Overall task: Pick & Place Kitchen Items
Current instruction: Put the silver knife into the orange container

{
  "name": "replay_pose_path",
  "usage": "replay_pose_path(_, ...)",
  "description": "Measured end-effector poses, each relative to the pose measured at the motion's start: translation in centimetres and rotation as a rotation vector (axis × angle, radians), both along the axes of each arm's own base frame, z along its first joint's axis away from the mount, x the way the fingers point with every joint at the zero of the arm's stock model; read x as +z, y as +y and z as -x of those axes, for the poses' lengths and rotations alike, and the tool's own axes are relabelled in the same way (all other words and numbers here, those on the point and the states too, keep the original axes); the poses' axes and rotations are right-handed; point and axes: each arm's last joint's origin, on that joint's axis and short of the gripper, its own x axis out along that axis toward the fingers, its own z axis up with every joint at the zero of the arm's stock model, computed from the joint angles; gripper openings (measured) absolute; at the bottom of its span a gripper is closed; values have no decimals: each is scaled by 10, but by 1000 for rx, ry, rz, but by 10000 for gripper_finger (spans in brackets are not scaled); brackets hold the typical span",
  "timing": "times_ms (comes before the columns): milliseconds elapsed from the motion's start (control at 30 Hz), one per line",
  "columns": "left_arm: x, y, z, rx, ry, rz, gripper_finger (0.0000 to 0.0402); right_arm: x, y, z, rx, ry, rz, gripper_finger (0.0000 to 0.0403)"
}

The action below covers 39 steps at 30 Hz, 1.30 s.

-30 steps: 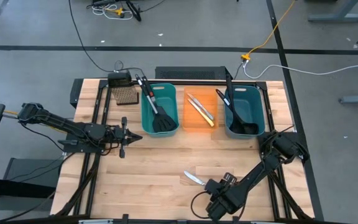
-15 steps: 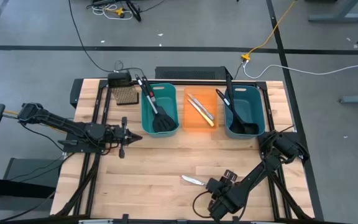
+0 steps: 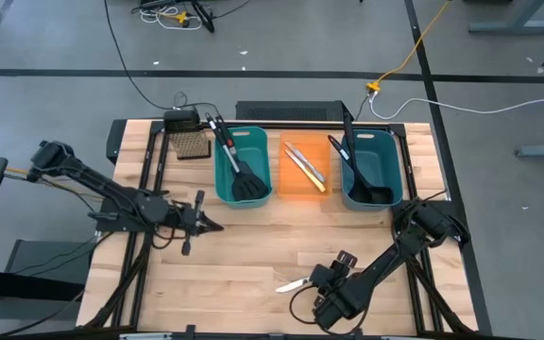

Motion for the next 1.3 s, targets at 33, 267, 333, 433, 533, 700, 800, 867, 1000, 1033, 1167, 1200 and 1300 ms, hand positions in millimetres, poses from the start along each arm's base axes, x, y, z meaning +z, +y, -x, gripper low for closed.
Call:
replay_pose_path(33,4,-5,-4,-3,4,-5,4,0,0,-1,3,-5,-6,204)
replay_pose_path(267,19,-48,-36,-90,70,-50,2,-1,3,-8,42,-45,-46,204)
replay_pose_path(333,17,-62,-46,-115,99,-64,2,-1,4,-10,58,-72,-46,204)
replay_pose_path(433,13,-78,-61,-136,115,-77,3,0,4,-17,105,-118,-42,204)
replay_pose_path(533,11,-87,-71,-147,106,-92,5,1,-1,-27,145,-158,-34,204)
replay_pose_path(700,8,-87,-77,-139,113,-115,5,2,-12,-48,216,-198,-62,204)
replay_pose_path(800,10,-86,-76,-141,108,-124,6,3,-18,-57,251,-221,-71,204)
replay_pose_path(867,14,-86,-75,-145,96,-125,7,3,-19,-61,295,-221,-86,204)
replay_pose_path(1000,13,-87,-74,-175,107,-125,8,3,-18,-61,358,-195,-103,204)
replay_pose_path(1033,13,-87,-74,-190,107,-120,8,3,-17,-60,368,-194,-98,204)
replay_pose_path(1167,11,-88,-73,-238,122,-113,8,3,-16,-57,376,-194,-38,204)
replay_pose_path(1200,11,-89,-73,-252,126,-111,8,3,-17,-56,373,-188,-31,204)
replay_pose_path(1300,11,-89,-73,-267,132,-104,8,2,-18,-52,359,-137,-43,204)
